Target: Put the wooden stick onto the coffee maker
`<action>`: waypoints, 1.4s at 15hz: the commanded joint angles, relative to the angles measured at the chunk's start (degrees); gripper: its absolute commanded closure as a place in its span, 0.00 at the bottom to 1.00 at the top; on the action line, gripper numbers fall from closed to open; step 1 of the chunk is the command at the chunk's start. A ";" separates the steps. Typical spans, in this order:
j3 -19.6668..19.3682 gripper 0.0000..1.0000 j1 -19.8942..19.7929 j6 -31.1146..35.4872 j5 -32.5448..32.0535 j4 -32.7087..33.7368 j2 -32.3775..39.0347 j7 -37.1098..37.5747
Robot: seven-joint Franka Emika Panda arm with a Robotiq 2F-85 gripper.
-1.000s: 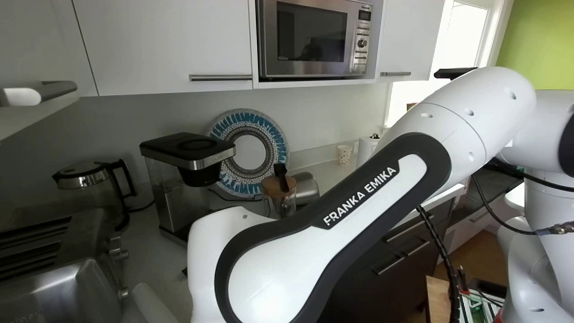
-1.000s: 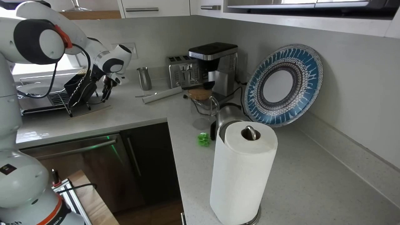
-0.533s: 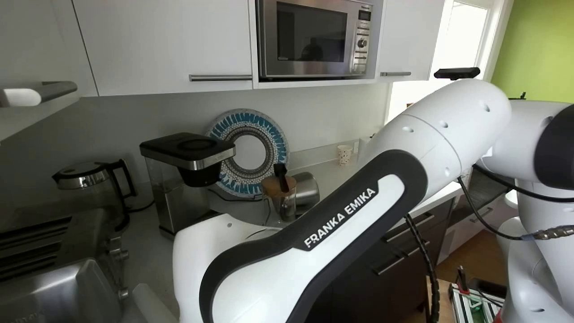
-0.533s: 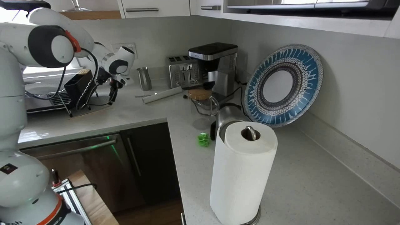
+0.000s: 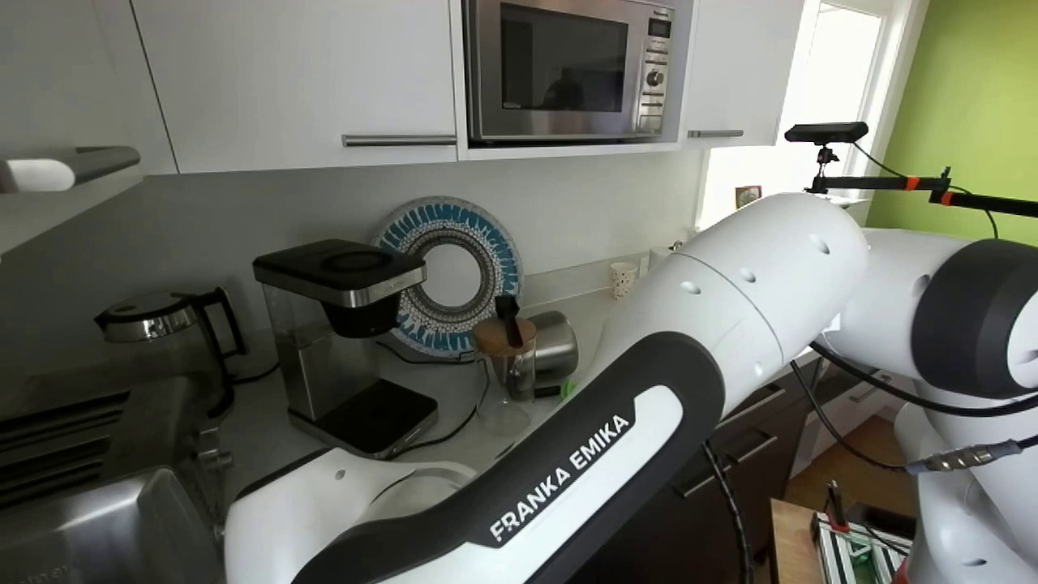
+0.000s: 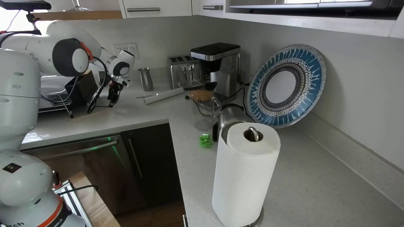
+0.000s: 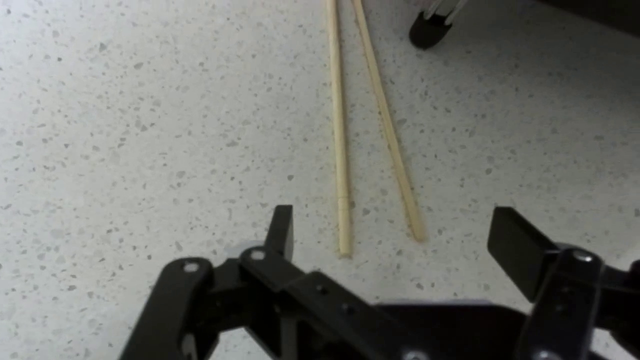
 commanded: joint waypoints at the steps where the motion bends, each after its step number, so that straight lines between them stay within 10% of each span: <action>1: -0.25 0.00 1.67 -4.65 -0.98 5.61 3.78 -0.78; 6: -0.56 0.21 1.96 -7.44 -0.14 8.86 6.69 -1.02; 15: -0.95 0.13 1.79 -10.02 0.25 13.33 11.09 -2.25; 21: -1.46 0.69 1.64 -12.28 0.46 14.91 11.92 -1.66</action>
